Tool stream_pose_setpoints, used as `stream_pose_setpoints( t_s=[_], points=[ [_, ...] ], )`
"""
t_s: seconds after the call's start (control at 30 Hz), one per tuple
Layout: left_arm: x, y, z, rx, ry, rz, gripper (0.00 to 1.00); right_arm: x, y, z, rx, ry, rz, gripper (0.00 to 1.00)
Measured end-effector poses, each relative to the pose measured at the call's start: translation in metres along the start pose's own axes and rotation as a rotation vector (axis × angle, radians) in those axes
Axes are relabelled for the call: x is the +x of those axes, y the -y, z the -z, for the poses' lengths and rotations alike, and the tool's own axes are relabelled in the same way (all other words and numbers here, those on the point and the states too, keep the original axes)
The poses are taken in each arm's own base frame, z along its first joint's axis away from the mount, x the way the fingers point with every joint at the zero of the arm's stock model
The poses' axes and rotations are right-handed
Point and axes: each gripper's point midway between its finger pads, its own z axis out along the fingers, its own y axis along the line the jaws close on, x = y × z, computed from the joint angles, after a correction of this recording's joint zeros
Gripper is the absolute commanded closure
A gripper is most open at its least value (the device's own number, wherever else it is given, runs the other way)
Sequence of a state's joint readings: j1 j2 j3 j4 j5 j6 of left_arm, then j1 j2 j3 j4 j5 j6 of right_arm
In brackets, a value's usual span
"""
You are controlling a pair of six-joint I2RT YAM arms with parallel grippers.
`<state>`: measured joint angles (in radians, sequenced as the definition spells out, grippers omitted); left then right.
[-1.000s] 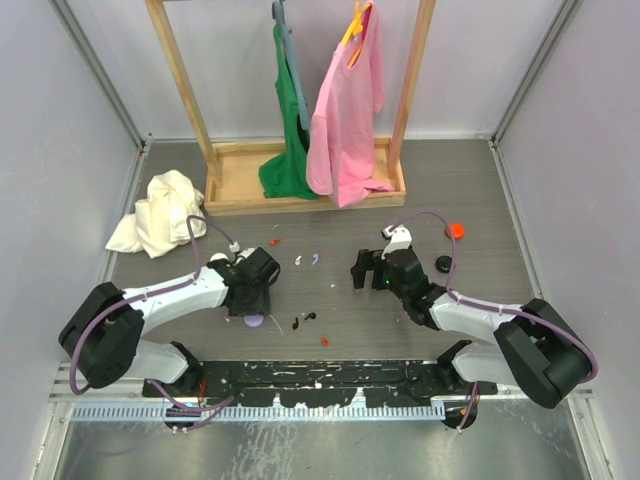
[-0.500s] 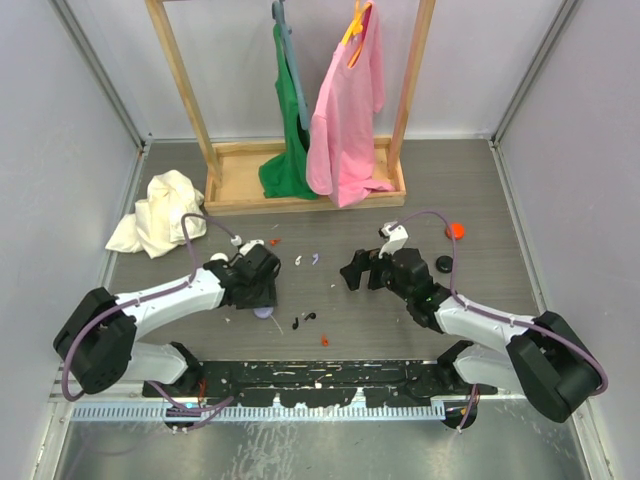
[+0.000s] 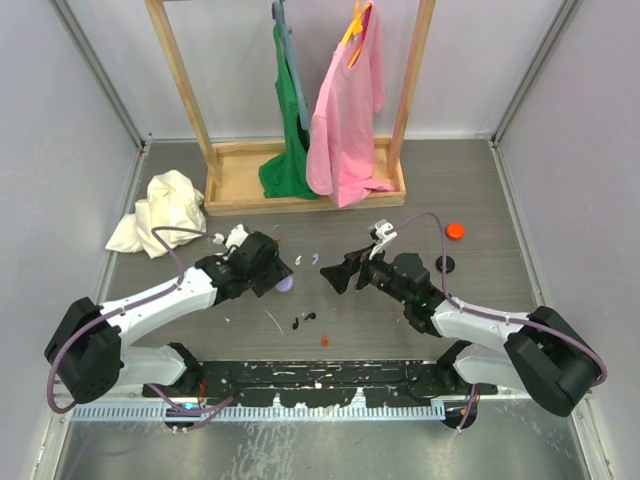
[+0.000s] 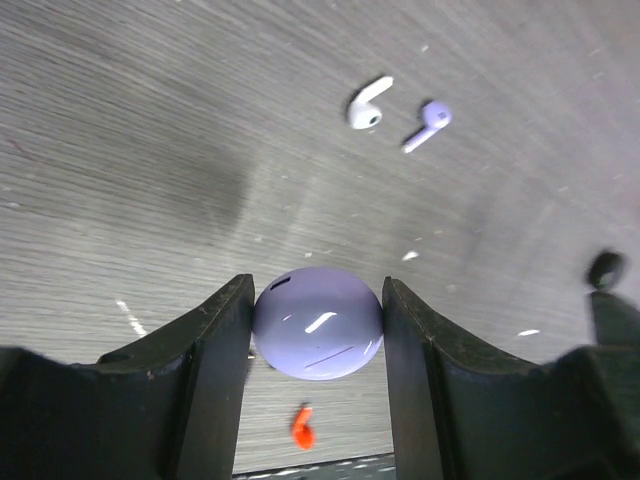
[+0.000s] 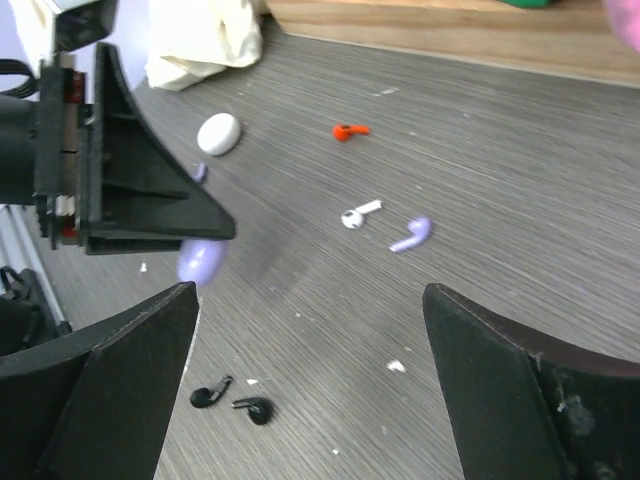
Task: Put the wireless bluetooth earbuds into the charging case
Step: Pick up the charging case at the center of the board.
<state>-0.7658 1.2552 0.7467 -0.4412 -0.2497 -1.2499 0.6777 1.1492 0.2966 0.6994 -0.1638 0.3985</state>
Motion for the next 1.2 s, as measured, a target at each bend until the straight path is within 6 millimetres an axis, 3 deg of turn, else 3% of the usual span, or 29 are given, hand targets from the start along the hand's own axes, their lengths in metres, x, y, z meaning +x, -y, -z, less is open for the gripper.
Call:
stream_pose_setpoints(
  t_s=[0.17,0.57,0.9,1.2],
  points=[
    [-0.008,0.019,0.003,0.067,0.028,0.184,0.69,-0.001,-0.021,-0.009,-0.072,0.036,0.013,0.01],
    [-0.013,0.027,0.007,0.158,0.030,0.527,0.68,0.017,-0.038,-0.035,-0.124,0.034,-0.025,0.10],
    [-0.021,0.044,0.015,0.242,0.026,0.634,0.68,0.012,-0.065,-0.058,-0.192,0.059,-0.030,0.40],
    [-0.024,0.050,0.016,0.280,0.023,0.671,0.68,0.014,-0.069,-0.063,-0.203,0.060,-0.035,0.62]
  ],
)
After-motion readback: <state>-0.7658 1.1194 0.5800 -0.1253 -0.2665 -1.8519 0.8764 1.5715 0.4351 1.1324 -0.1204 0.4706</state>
